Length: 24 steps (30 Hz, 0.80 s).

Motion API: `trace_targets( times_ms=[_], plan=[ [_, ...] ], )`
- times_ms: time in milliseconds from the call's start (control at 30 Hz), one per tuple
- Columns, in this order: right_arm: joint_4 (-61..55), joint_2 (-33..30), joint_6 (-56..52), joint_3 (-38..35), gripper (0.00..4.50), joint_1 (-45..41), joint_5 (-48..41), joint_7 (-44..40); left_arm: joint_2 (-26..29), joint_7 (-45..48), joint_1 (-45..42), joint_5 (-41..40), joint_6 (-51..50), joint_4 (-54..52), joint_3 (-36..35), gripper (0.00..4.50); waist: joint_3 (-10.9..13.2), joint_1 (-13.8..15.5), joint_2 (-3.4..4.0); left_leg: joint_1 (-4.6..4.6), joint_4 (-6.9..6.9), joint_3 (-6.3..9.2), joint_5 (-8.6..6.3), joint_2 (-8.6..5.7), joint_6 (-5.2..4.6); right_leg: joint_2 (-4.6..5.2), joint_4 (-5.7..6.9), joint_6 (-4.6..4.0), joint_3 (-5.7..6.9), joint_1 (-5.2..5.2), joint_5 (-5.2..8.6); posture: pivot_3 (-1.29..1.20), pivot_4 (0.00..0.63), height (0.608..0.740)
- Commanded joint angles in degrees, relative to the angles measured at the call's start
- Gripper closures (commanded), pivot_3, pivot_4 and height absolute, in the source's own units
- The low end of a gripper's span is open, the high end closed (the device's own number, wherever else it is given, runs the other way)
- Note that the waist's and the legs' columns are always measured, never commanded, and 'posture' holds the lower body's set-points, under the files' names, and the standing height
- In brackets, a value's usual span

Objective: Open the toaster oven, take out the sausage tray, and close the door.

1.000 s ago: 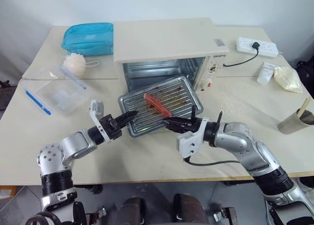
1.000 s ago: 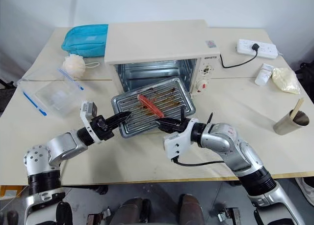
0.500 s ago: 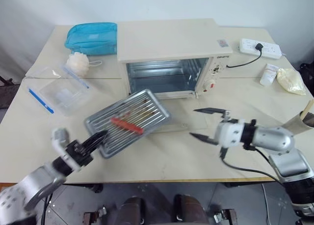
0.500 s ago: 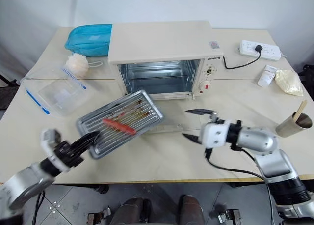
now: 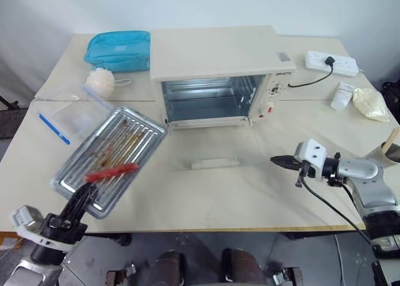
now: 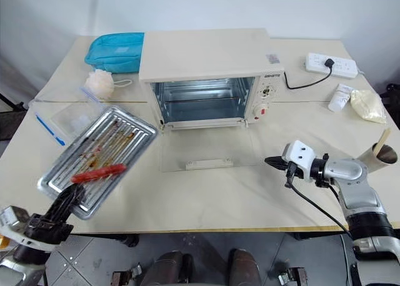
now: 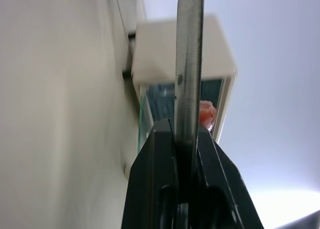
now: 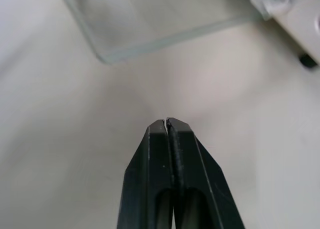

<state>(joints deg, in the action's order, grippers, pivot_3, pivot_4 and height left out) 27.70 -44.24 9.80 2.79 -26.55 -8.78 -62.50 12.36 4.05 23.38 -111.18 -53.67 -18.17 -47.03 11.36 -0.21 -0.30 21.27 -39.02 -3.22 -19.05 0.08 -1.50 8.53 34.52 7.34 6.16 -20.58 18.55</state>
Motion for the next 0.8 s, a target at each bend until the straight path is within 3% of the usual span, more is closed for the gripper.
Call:
trace_targets(
  times_ms=[33,167,400,800],
  plan=[
    [5.04,2.25,1.69,1.06,4.48,-3.38,2.07,0.36,-3.74,-2.16,0.07,-1.82,4.63,-3.83,-2.63,4.50,-0.02,-0.03,-0.03,0.00,-0.01,-0.03,0.00,0.00,0.00,-0.01,-0.01,0.00,0.00,0.00,0.00,0.00,0.150,0.740],
    [8.23,6.95,4.48,0.13,4.48,-5.74,-2.32,-6.11,-5.69,-5.13,-1.16,-1.82,6.94,-5.41,-1.80,4.50,-0.10,-0.03,-0.17,-0.06,-0.05,-0.03,-0.01,0.09,0.01,-0.07,-0.01,0.00,0.00,0.06,0.00,0.00,0.150,0.740],
    [7.15,9.35,3.81,-4.75,4.48,-5.86,-8.88,-10.16,-6.22,-7.22,-3.18,-1.82,7.65,-5.56,-1.74,4.50,-0.09,0.15,-0.16,0.02,-0.04,-0.02,-0.04,0.01,-0.03,-0.08,-0.01,0.03,0.01,0.05,-0.02,0.00,0.150,0.740],
    [-12.76,11.91,-19.08,-15.53,4.48,-8.08,-26.00,-0.17,-3.10,-4.54,-2.85,-1.82,2.57,-2.88,-2.20,4.50,-0.02,0.09,-0.04,0.03,0.03,-0.02,-0.15,0.12,0.05,-0.05,-0.09,0.02,-0.02,-0.03,-0.01,0.00,0.150,0.740]
  ],
)
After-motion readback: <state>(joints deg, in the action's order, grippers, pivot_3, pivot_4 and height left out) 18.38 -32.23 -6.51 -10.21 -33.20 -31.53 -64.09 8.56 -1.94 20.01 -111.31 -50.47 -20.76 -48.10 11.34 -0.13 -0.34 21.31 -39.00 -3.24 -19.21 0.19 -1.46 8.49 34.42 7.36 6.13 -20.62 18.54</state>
